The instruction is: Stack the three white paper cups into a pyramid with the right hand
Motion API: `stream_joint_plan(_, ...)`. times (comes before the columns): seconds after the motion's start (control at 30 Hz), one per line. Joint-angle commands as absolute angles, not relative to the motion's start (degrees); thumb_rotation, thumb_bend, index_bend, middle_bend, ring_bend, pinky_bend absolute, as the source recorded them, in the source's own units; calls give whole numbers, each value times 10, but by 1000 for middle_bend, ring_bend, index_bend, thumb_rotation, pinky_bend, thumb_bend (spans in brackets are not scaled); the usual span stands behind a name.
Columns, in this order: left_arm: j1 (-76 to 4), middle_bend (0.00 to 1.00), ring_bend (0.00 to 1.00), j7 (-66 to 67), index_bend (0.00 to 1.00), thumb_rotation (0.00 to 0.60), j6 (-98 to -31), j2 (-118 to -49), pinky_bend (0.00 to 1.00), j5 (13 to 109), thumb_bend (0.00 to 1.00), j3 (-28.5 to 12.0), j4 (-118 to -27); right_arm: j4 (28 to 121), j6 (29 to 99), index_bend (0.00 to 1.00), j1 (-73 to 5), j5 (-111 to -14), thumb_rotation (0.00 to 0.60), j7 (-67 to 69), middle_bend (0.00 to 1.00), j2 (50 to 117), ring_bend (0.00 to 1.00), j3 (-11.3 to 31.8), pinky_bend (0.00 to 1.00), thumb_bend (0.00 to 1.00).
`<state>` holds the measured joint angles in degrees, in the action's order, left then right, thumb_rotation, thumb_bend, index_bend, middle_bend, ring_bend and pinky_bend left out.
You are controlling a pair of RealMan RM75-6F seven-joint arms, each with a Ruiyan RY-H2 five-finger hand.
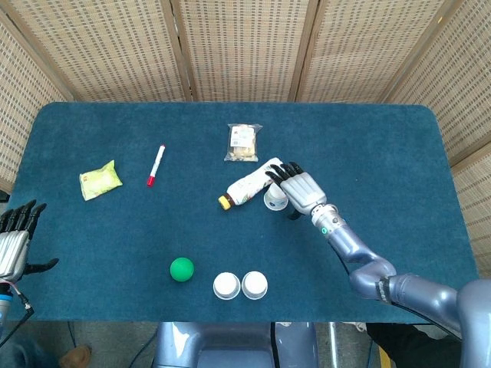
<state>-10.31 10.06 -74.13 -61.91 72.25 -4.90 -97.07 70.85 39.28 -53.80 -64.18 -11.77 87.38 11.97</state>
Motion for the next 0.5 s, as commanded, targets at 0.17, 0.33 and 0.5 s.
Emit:
stream_joint_plan(0.17,-105,0,0,89,0,600,-735,-615,0,714,0,-51,-966,631,379,226,-563,-621,600,-136,208,930,147,118,152,41)
stream_joint_plan(0.33,-107,0,0,87,0,600,-731,-615,0,710,0,-51,-963,604,394,415,-565,-629,600,-118,453,950,424,126,501,192)
stream_joint_plan(0.5,-108,0,0,87,0,600,-731,-615,0,710,0,-50,-962,601,408,529,-562,-645,600,-96,566,954,536,130,645,287)
